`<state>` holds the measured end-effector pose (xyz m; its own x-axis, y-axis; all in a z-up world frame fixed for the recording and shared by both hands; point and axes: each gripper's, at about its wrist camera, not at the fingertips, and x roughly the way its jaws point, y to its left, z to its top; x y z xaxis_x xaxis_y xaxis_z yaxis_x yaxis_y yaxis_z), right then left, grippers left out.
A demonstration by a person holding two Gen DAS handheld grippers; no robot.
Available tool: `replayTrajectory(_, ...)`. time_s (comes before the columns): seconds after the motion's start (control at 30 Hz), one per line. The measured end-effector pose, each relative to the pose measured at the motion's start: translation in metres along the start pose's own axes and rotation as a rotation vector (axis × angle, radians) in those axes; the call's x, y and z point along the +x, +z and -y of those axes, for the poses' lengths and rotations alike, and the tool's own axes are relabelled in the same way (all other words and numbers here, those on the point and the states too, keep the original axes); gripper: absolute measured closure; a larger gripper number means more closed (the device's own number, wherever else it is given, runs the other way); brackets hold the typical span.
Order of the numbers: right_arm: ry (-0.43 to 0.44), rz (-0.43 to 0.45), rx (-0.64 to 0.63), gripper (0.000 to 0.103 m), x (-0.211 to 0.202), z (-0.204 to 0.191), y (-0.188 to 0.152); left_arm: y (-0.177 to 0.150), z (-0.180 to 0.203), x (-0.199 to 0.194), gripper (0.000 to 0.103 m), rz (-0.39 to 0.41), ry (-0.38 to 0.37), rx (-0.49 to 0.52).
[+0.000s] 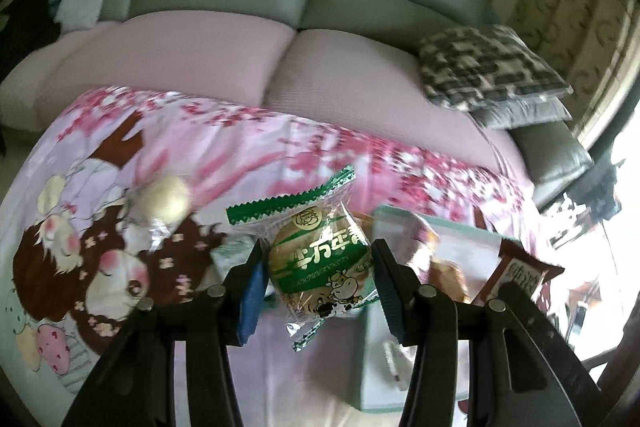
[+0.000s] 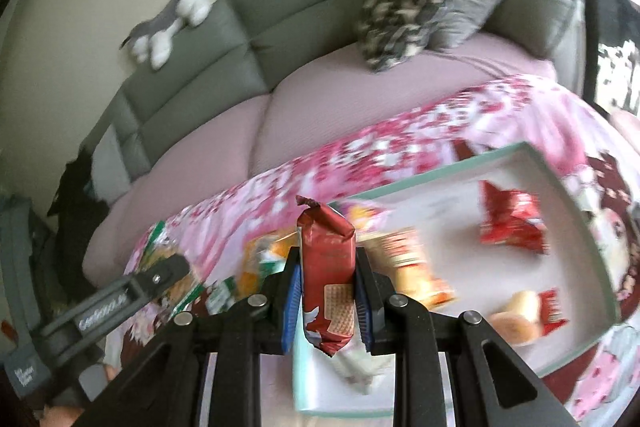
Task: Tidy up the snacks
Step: 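Carry the green-labelled bun packet and red wafer packet over the tray with both grippers, then open both grippers to drop the bun packet and wafer packet into the tray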
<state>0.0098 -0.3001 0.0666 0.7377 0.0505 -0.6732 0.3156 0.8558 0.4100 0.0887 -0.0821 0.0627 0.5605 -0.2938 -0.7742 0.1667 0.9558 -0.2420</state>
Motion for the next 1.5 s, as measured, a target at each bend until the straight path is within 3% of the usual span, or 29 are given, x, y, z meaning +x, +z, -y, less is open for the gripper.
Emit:
replayTrajectory(0.23, -0.088, 0.032, 0.105, 0.077, -0.015, 0.060, 0.010, -0.014, 0.056, 0.017, 0.051, -0.048, -0.035, 0.129)
replayTrajectory(0.53, -0.114, -0.010, 0.138, 0.077, 0.003, 0.084, 0.009, -0.040, 0.099, 0.057, 0.051, -0.139, -0.028, 0.260)
replayTrajectory(1.0, -0.129, -0.074, 0.145, 0.076, 0.038, 0.088, 0.007, -0.050, 0.108, 0.099, 0.050, -0.172, 0.017, 0.286)
replayTrajectory(1.37, -0.171, -0.066, 0.124, 0.074, 0.027, 0.087, 0.012, -0.041, 0.112, 0.089, 0.044, -0.185, 0.026, 0.293)
replayTrajectory(1.43, -0.189, -0.061, 0.113, 0.069, 0.024, 0.086, 0.013, -0.038, 0.111, 0.084, 0.038, -0.185, 0.031, 0.290)
replayTrajectory(1.5, -0.208, -0.056, 0.107, 0.047, 0.021, 0.085, 0.013, -0.034, 0.108, 0.078, 0.035, -0.173, 0.041, 0.284)
